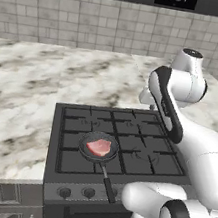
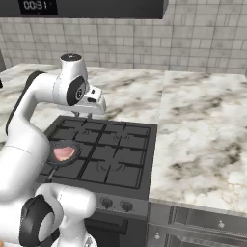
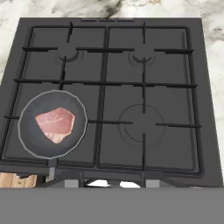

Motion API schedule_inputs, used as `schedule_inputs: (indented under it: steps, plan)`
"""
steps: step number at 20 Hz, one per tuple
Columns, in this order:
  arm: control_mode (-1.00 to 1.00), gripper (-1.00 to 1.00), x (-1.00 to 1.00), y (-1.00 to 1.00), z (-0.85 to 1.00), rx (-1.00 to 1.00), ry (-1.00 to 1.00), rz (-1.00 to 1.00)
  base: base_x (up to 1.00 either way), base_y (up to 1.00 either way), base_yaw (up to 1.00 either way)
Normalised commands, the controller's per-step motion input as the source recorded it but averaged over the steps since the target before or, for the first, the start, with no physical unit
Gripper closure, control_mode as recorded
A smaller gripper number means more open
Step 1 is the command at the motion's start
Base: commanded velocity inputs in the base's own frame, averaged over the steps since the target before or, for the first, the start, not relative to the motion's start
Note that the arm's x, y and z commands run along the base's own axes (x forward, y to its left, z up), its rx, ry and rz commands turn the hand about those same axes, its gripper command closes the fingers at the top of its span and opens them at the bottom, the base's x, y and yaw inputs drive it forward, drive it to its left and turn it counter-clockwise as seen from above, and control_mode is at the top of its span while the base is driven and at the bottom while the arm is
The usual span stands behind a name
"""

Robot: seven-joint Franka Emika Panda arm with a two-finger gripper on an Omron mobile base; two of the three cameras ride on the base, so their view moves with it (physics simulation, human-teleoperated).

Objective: Pick up the pan with the steak in it and place it on the dining table. Then place the steak on the plate.

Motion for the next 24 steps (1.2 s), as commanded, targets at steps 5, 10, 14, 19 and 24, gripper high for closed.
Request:
schedule_inputs:
  steps: [5,10,14,19,24]
  plan:
    - [-1.0,-1.0,-0.09,0.02,0.0,0.0,0.0,0.01,0.0,0.0,0.0]
    - [-1.0,-1.0,-0.43,0.01,-0.01,0.0,-0.03,0.03,0.0,0.0,0.0]
    - [-1.0,-1.0,-0.76,0.03,-0.05,0.0,-0.09,0.04,0.0,0.0,0.0]
    - [-1.0,-1.0,-0.79,0.08,-0.1,0.0,-0.07,0.06,0.0,0.0,0.0]
    - [-1.0,-1.0,-0.71,0.23,-0.13,-0.04,-0.04,0.07,0.0,0.0,0.0]
